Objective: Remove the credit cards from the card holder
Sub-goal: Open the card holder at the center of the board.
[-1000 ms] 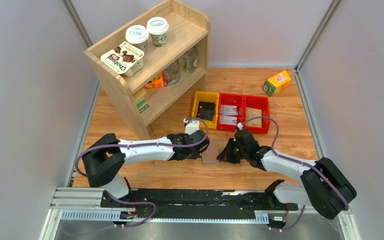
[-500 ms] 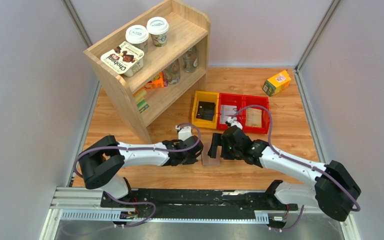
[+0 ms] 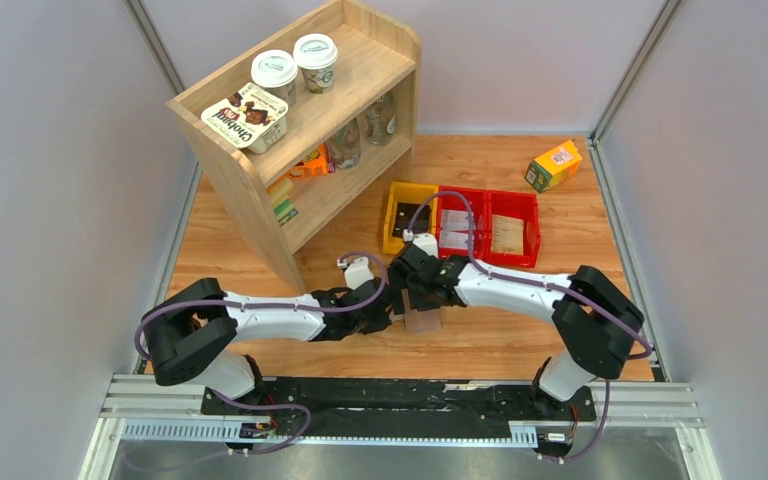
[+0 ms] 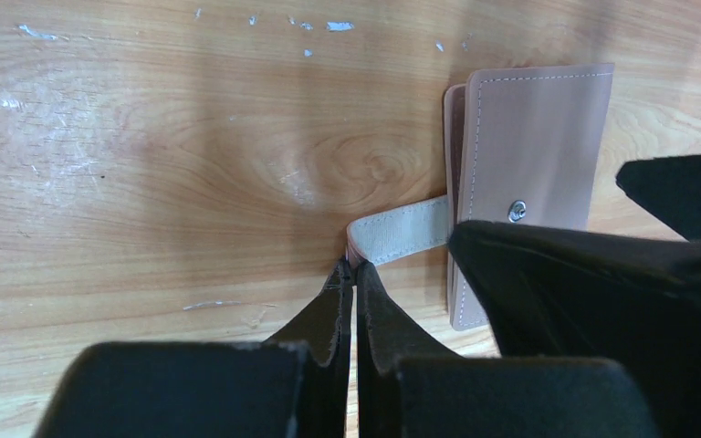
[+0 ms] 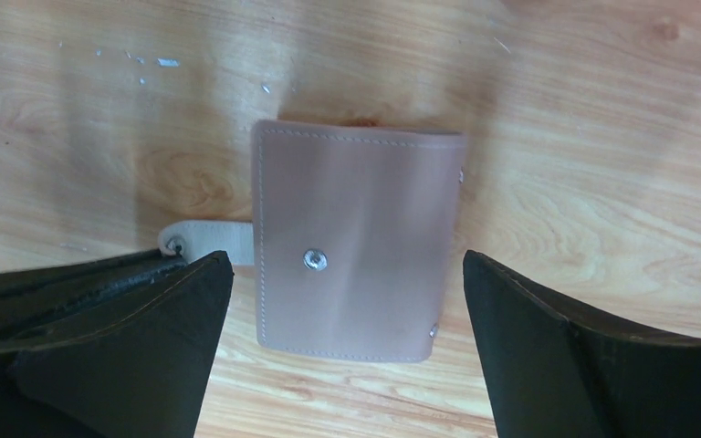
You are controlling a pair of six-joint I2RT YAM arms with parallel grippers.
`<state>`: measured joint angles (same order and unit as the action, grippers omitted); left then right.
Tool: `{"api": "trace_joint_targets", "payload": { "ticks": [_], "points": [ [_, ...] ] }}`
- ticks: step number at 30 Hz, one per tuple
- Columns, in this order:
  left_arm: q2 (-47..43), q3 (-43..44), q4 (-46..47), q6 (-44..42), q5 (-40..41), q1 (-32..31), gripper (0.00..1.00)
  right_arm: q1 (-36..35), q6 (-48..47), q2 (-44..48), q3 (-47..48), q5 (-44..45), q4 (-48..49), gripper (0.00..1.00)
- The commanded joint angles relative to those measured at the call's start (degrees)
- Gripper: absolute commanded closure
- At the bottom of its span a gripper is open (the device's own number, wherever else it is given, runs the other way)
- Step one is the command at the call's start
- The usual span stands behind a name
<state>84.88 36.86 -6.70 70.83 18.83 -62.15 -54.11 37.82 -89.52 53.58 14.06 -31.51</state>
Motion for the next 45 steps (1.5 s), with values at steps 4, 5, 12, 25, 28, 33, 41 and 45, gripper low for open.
{"api": "trace_joint_targets", "payload": {
  "ticks": [4, 5, 12, 25, 28, 33, 41, 45],
  "points": [
    [-1.2, -2.1, -0.9, 1.8, -1.3, -0.2, 1.0, -1.4, -1.9, -7.7, 7.9, 6.8, -5.2, 0.0],
    [-1.4, -2.1, -1.0, 1.9, -1.1, -0.2, 1.0, -1.4, -1.8, -8.2, 8.3, 7.7, -6.2, 0.0],
    [-2.3, -1.7, -4.1, 2.0, 0.4, -0.2, 1.0, -0.8, -1.9, -3.8, 6.4, 10.7, -10.2, 0.03],
    [-2.8, -0.8, -7.2, 1.8, 2.0, -0.2, 1.0, 8.9, -2.4, 10.3, -5.4, -0.3, -5.5, 0.4],
    [-3.2, -0.9, -7.8, 1.9, 2.4, -0.1, 1.0, 12.1, -2.6, 12.1, -9.0, -3.9, -2.6, 0.53],
    [-3.9, -0.6, -8.2, 1.0, 2.5, -0.2, 1.0, 15.0, -2.7, 12.4, -13.7, -9.0, 1.5, 0.8],
    [-8.3, 8.9, -9.9, -11.0, 0.9, -0.3, 1.0, 17.2, -1.6, 11.2, -17.8, -17.8, 8.6, 0.89],
    [-6.7, 15.5, -8.4, -15.8, -3.7, -1.0, 1.0, 18.9, -0.8, 10.8, -19.5, -20.5, 11.6, 0.89]
  ]
}}
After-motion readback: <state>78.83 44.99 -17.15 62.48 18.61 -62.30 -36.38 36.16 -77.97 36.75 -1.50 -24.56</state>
